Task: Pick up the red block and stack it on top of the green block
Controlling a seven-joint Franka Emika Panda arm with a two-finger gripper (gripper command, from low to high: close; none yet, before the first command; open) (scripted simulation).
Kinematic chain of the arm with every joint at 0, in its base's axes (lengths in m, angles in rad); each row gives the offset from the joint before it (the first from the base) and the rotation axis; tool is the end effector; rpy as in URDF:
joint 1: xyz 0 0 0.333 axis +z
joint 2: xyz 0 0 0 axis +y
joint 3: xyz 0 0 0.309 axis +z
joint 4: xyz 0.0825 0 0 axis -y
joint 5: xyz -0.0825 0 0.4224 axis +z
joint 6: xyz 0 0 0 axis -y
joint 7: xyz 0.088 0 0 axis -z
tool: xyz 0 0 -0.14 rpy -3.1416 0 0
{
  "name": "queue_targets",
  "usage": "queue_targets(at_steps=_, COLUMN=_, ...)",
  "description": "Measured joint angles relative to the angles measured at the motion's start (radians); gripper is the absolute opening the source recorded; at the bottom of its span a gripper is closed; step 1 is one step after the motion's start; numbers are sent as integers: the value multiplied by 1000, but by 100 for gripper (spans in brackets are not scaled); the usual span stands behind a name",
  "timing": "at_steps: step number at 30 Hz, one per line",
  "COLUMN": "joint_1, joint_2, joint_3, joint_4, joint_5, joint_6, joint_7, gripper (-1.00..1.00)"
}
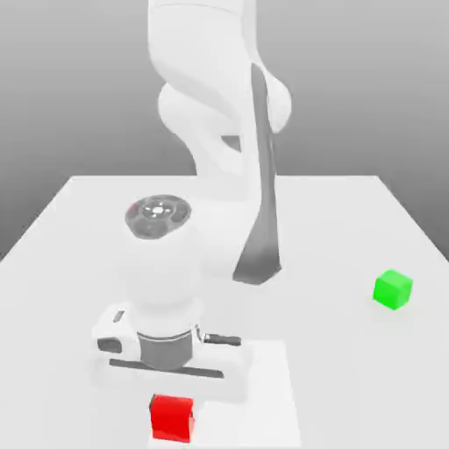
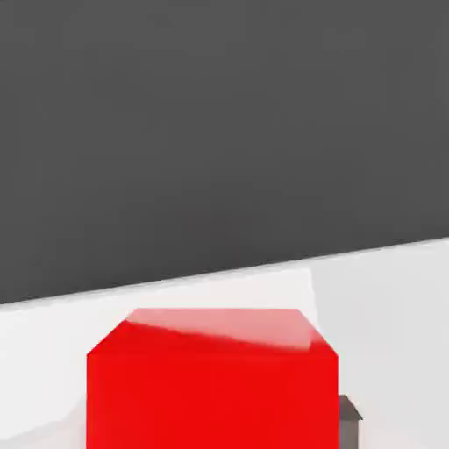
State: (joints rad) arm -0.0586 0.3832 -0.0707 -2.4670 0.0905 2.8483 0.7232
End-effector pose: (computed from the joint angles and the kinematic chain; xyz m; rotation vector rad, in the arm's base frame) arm 0.4752 -0.0704 0.0682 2.8050 -1.4143 0.0003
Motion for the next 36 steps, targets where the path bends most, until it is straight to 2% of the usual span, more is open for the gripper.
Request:
queue_targets(at_steps=6, joint_1=18, joint_2=-168, joint_3=-19, joint_4=-28, joint_5=-40, joint_6=-139, joint_7=25, gripper=-100)
queue_targets(at_steps=12, joint_1=144, joint_2=-280, joint_3=167, joint_4=-114, joint_5=2, joint_6=-164, joint_7=-202, gripper=-100)
queue_targets(at_steps=19, joint_1=479, joint_2=-415, joint_3=338, joint_4=-228, joint_5=68, joint_6=-178, joint_7=-535, gripper=-100)
queue_targets(at_steps=26, joint_1=707, joint_2=-536, joint_3=468, joint_4=-339, joint_5=74, joint_6=-186, joint_7=-809, gripper=-100)
queue_targets(at_steps=30, joint_1=726, joint_2=-461, joint_3=508, joint_4=-356, joint_5=-17, joint_6=-98, joint_7=-797, gripper=-100)
queue_targets(at_steps=34, joint_1=730, joint_2=-321, joint_3=463, joint_4=-352, joint_5=-197, joint_6=26, joint_7=-673, gripper=-100)
queue_targets(at_steps=35, joint_1=737, joint_2=-300, joint_3=450, joint_4=-351, joint_5=-226, joint_6=44, joint_7=-653, gripper=100)
queue_targets(at_steps=36, joint_1=737, joint_2=-300, joint_3=450, joint_4=-351, joint_5=-226, joint_6=44, joint_7=-653, gripper=100)
